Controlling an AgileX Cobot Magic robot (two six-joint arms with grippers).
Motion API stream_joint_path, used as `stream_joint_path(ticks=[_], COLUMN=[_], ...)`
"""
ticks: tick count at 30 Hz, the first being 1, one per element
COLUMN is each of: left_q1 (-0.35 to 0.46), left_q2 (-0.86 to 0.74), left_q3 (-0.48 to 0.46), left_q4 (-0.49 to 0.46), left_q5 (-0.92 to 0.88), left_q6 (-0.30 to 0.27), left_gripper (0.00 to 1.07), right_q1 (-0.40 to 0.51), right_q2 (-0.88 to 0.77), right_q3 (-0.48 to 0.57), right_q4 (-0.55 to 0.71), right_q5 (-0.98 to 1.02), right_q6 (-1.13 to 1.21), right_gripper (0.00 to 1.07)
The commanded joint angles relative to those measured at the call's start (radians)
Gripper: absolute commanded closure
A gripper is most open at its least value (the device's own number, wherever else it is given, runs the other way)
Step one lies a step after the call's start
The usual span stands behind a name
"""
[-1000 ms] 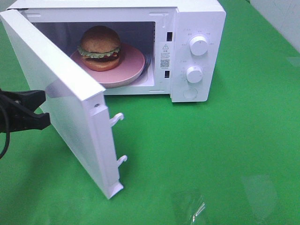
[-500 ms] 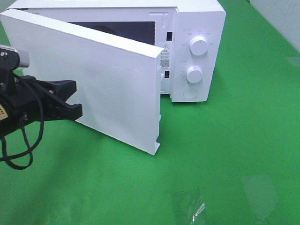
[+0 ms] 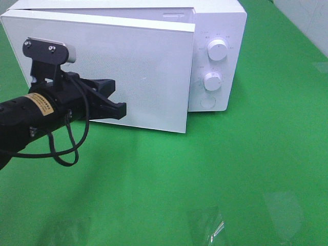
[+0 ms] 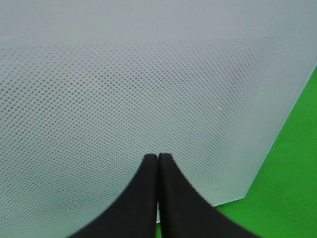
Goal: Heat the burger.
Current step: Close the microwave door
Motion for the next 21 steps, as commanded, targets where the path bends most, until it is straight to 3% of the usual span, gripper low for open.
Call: stream_joint_path(ticks=[1, 11, 21], left_q1=[-0.009, -0.015, -0.015], left_q2=[0.008, 0.061, 0.099], left_q3=[-0.039, -0.198, -0.282], left_q4=[-0.023, -0.050, -0.083], left_q5=[0.028, 0.151, 0.162], left_q6=[0.018, 0.083, 0.088], left_gripper=[1.07, 1.07, 1.07], right_q1=[-0.006, -0.006, -0.006], right_q2=[-0.023, -0.023, -0.023], right_q3=[0.000, 0.000, 0.000], right_q4=[-0.002, -0.002, -0.002], right_q5=[-0.001, -0.001, -0.001], right_q6=[-0.007, -0.007, -0.007], right_gripper=[0.32, 0.32, 0.32])
